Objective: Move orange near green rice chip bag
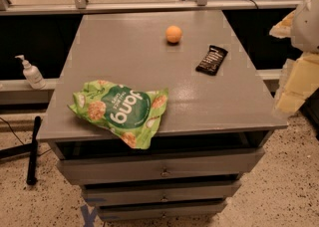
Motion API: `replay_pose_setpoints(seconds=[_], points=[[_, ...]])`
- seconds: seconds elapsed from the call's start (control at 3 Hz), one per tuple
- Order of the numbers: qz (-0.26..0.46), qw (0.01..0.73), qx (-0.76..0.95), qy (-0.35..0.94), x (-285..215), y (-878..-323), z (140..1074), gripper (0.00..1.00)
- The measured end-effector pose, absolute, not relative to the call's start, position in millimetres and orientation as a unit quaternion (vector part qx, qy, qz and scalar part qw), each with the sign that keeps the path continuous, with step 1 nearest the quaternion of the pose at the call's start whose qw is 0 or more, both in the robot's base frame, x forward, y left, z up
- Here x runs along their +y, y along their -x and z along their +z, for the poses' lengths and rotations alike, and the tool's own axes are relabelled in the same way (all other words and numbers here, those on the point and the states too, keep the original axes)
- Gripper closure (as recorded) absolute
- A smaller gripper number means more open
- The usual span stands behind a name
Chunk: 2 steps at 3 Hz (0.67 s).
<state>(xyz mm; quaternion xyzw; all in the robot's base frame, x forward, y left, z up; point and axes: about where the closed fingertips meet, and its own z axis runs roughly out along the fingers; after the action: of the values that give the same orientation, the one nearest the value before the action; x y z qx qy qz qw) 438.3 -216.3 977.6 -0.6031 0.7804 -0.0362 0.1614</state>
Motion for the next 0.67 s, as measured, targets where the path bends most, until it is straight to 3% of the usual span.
replay_pose_setpoints(seconds=[0.67], points=[[-0.038,0.184,0.766,0.615,-208.5,-451.6,969.5,0.00]])
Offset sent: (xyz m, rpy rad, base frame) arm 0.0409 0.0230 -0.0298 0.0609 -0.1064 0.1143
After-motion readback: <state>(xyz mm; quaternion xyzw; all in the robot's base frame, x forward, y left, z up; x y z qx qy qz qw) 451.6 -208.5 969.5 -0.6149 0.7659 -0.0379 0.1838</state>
